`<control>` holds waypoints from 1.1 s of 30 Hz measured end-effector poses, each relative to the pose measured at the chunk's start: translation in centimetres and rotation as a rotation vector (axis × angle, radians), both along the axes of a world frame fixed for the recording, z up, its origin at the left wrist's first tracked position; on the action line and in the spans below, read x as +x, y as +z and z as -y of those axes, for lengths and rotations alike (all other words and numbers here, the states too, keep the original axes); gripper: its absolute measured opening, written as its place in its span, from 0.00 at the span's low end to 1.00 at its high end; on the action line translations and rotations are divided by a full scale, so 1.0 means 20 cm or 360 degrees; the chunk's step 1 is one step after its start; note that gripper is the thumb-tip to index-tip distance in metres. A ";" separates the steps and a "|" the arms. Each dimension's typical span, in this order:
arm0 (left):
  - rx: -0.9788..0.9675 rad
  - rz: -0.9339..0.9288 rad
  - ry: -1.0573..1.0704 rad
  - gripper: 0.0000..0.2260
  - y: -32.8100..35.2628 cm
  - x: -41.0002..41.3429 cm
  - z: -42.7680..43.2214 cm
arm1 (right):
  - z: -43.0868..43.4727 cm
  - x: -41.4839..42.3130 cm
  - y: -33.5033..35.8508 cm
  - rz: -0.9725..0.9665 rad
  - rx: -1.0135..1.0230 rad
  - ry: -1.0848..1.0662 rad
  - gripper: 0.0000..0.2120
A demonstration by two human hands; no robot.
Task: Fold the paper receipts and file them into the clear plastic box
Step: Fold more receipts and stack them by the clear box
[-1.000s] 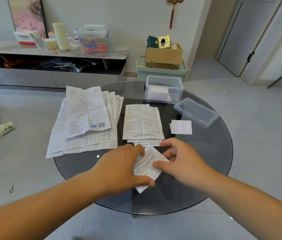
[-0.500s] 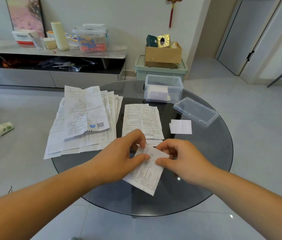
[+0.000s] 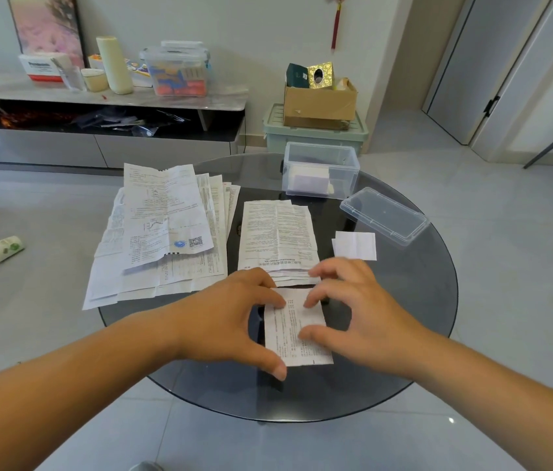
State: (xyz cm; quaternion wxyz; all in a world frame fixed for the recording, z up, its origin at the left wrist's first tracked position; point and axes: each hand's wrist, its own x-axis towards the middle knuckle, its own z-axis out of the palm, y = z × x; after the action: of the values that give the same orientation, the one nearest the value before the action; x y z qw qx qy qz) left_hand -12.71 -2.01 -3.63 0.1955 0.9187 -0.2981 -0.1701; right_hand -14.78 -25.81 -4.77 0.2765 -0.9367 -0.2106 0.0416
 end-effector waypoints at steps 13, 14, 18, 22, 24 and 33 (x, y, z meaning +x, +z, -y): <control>0.0165 0.0429 -0.0120 0.32 -0.03 -0.06 0.00 | 0.03 -0.04 -0.02 -0.0067 -0.0211 0.0316 0.18; 0.0165 0.0439 -0.0163 0.30 -0.03 -0.07 0.00 | 0.03 -0.04 -0.02 -0.0034 -0.0207 0.0324 0.17; 0.0033 0.0329 -0.0179 0.25 -0.04 -0.06 0.01 | 0.03 -0.04 -0.04 0.0029 -0.0172 0.0306 0.16; 0.0031 0.0366 -0.0182 0.23 -0.04 -0.06 0.01 | 0.04 -0.04 -0.03 -0.0088 -0.0159 0.0308 0.22; 0.0111 0.0450 -0.0281 0.26 -0.04 -0.06 -0.01 | 0.05 -0.04 -0.02 -0.0082 -0.0221 0.0350 0.26; -0.0035 0.0401 -0.0205 0.21 -0.07 -0.07 -0.03 | 0.04 -0.07 -0.06 0.0113 -0.0214 0.0338 0.19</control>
State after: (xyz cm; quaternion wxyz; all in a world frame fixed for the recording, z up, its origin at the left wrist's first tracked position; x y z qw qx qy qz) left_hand -14.05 -1.50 -5.00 0.1552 0.9095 -0.3805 -0.0624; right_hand -16.12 -26.70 -5.94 0.1994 -0.9265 -0.3150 0.0515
